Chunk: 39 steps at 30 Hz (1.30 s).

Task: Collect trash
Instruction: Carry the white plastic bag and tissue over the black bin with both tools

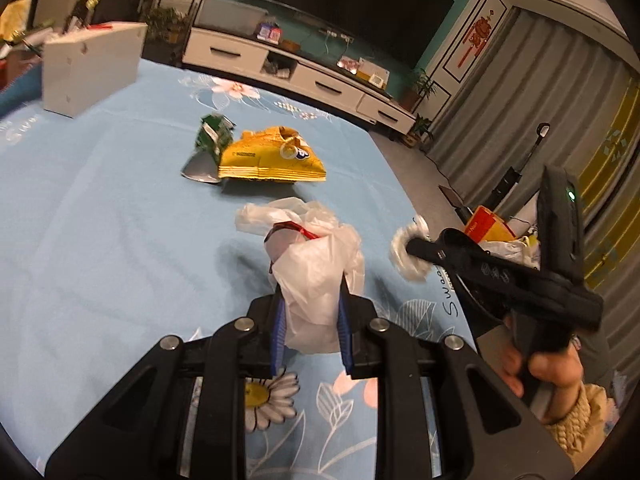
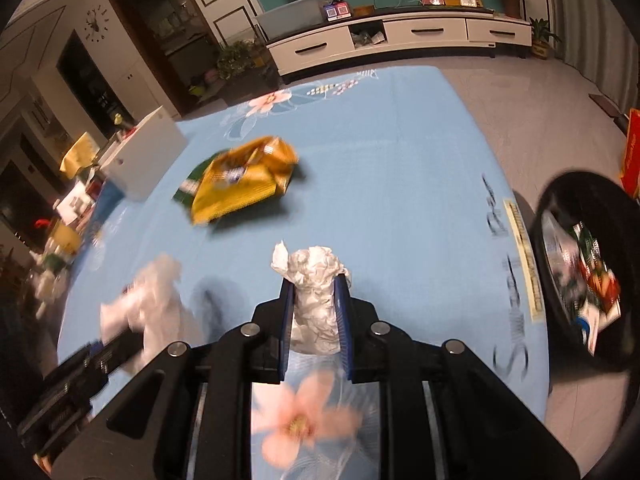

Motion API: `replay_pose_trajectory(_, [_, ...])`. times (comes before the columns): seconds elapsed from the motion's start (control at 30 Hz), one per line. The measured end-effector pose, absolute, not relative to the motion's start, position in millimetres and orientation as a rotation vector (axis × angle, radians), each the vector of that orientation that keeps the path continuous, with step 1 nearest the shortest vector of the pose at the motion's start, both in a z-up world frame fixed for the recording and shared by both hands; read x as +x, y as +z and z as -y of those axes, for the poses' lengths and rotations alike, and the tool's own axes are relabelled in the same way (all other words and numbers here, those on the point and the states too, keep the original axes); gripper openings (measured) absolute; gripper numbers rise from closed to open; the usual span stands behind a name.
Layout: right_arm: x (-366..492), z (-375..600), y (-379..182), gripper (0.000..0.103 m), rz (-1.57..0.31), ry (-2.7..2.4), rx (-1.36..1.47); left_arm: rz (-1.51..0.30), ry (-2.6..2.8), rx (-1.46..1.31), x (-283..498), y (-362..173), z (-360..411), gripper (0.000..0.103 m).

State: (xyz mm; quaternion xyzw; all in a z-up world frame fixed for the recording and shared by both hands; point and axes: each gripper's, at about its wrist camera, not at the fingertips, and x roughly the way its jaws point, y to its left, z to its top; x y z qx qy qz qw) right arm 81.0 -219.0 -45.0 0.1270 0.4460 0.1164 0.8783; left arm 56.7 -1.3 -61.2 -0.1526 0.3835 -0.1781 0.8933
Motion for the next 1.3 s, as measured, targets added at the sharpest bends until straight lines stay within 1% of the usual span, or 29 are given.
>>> replay_pose_trajectory(0.13, [57.7,224.9,-40.2,0.021,-0.925,0.218,0.266,-0.761,-0.351,-0.309,37.5,-54.9,-1.9,0.023])
replay_pose_trajectory(0.37, [41.5,223.5,-33.3,0.021,-0.908,0.197,0.27,-0.727,-0.355,-0.293,16.1,-47.6,-4.0,0.023])
replay_pose_trajectory(0.77, [22.4,223.3,-9.1,0.021,-0.841,0.205,0.242,-0.693,-0.36,-0.273,14.8,-39.8,0.0,0.023])
replay_pose_trajectory(1.3, [0.1,250.1,-0.9,0.021,-0.78,0.168,0.284,-0.672,-0.385,-0.233,17.0,-31.3,14.1,0.023])
